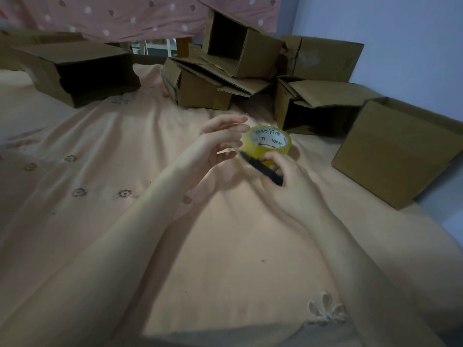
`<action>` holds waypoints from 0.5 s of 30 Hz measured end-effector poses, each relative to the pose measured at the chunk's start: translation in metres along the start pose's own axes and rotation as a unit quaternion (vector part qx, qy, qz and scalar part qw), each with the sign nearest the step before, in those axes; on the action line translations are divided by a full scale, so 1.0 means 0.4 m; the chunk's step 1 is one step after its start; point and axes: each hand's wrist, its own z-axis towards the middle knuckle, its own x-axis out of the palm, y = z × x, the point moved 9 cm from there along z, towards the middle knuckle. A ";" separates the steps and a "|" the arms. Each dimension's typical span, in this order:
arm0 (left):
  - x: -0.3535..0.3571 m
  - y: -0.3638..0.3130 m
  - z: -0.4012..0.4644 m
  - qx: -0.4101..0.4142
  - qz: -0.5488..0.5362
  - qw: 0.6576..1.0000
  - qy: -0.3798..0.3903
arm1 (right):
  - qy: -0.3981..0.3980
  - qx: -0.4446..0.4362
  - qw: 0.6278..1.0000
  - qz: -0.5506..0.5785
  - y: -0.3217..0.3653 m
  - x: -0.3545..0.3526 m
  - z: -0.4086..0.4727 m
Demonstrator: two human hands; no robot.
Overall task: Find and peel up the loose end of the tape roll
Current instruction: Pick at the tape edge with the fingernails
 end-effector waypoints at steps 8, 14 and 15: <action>0.017 0.012 0.004 -0.002 -0.017 0.999 0.036 | -0.033 -0.010 0.999 -0.004 -0.015 -0.001 0.013; 0.038 0.026 -0.001 -0.006 0.017 0.997 0.070 | -0.084 0.033 0.971 0.221 -0.009 -0.038 0.007; 0.041 0.025 -0.001 -0.002 0.017 0.997 0.073 | -0.075 0.039 0.967 0.240 -0.007 -0.033 0.008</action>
